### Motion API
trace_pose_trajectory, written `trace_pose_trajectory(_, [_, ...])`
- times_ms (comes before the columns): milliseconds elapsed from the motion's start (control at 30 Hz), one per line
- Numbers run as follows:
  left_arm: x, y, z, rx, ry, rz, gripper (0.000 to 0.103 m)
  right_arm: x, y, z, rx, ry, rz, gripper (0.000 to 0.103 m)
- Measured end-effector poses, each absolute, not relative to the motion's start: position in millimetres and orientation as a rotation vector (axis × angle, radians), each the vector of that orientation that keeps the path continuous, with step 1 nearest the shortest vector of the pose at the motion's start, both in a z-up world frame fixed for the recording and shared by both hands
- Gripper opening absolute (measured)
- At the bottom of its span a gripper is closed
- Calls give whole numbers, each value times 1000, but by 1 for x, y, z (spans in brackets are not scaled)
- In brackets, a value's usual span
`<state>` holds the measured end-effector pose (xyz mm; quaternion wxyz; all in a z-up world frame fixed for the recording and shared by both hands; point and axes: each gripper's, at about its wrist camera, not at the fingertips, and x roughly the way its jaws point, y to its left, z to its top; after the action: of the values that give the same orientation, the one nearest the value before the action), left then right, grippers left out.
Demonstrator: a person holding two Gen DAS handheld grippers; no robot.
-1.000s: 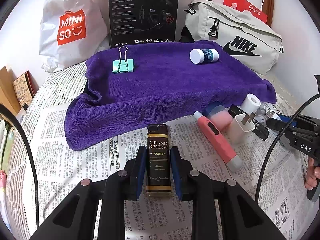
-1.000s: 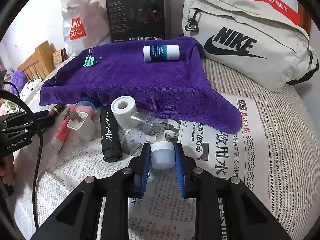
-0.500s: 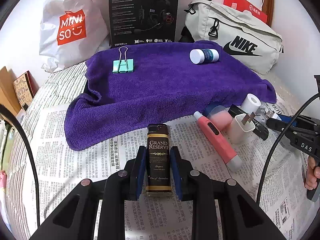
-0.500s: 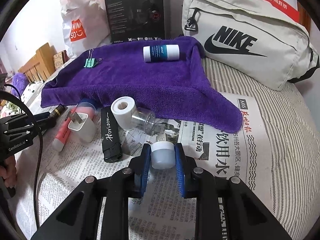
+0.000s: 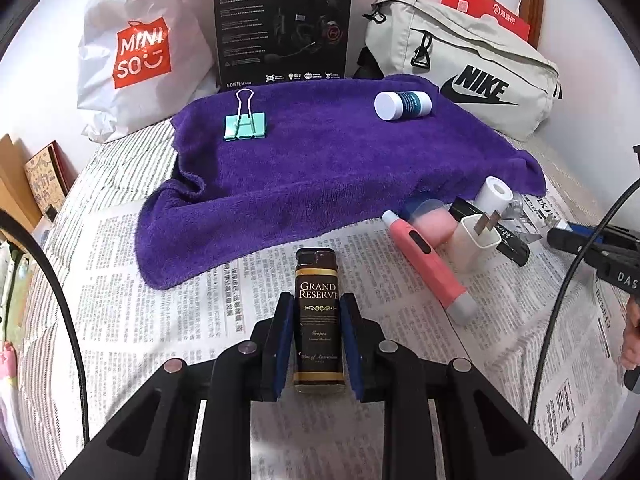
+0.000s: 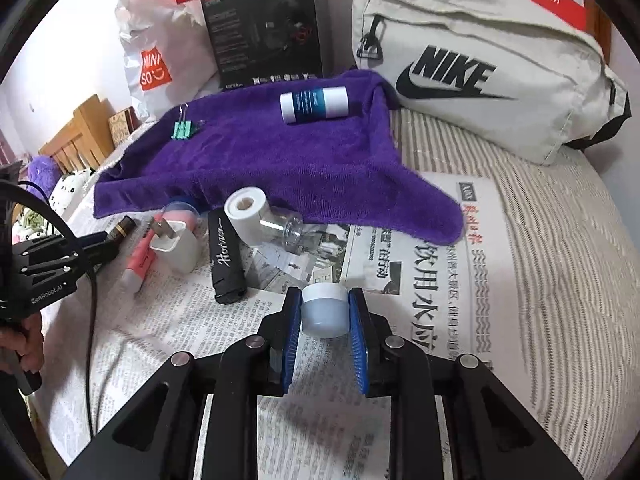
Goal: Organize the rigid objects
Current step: 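Carry the bottle with the left tool while the right tool carries the USB light, both releasing onto the towel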
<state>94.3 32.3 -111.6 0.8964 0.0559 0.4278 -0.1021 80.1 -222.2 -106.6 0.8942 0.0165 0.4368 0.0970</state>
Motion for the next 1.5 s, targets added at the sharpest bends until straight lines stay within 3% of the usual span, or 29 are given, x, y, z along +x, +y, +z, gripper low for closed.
trace_pose_trajectory(967, [119, 46, -48, 87, 832, -208, 23, 121, -219, -49, 23, 843, 254, 24])
trace_pose_trajectory(1500, [190, 48, -65, 75, 880, -192, 23, 198, -209, -60, -23, 870, 257, 24])
